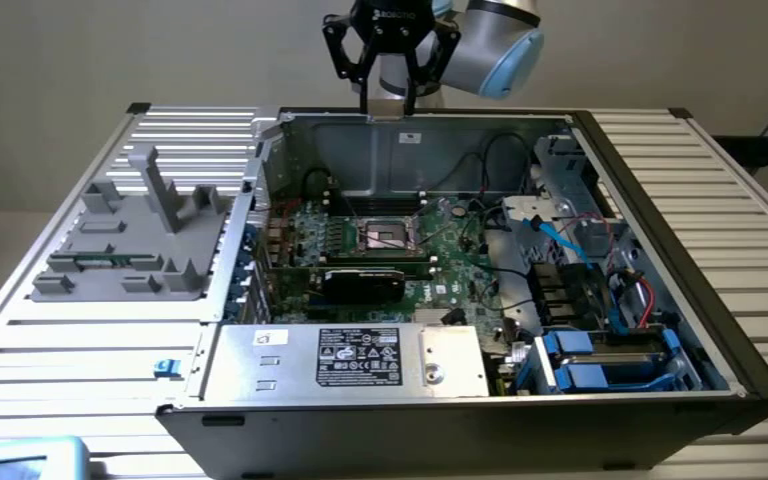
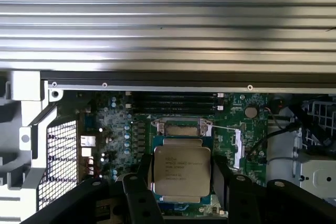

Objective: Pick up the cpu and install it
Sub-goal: 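Place the cpu into insertion slot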

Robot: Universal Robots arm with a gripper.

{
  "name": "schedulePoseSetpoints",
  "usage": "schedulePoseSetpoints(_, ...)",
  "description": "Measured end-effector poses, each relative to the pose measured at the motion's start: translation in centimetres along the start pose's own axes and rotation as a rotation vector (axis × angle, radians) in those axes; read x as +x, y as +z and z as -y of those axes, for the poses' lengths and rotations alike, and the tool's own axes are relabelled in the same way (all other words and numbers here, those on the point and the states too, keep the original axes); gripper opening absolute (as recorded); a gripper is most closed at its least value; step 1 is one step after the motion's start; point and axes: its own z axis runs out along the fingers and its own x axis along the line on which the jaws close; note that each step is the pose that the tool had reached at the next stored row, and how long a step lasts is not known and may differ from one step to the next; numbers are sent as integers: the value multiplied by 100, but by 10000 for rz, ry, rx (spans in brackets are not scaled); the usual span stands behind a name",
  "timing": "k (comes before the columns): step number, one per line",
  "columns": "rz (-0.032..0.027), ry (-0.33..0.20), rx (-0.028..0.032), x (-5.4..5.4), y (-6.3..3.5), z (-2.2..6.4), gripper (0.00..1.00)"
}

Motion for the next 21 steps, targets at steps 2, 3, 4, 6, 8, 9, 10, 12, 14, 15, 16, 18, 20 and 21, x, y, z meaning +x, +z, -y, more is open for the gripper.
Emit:
schedulePoseSetpoints(2,16,265,-10,1,0,0,55)
schedulePoseSetpoints(3,22,397,-14,0,0,0,55)
schedulePoseSetpoints(4,29,535,-18,0,0,0,55)
schedulePoseSetpoints(6,42,818,-27,0,0,0,55)
schedulePoseSetpoints(8,55,1115,-36,0,0,0,55)
schedulePoseSetpoints(9,60,1259,-40,0,0,0,55)
schedulePoseSetpoints(10,66,1408,-45,1,1,0,55)
schedulePoseSetpoints(12,77,1698,-53,0,1,0,55)
schedulePoseSetpoints(14,89,2001,-63,0,1,0,55)
schedulePoseSetpoints(15,95,2169,-68,1,2,0,55)
schedulePoseSetpoints(16,101,2326,-72,0,2,0,55)
schedulePoseSetpoints(18,112,2626,-81,0,2,0,55)
schedulePoseSetpoints(20,125,2953,-91,0,3,0,55)
schedulePoseSetpoints(21,130,3110,-95,1,4,0,55)
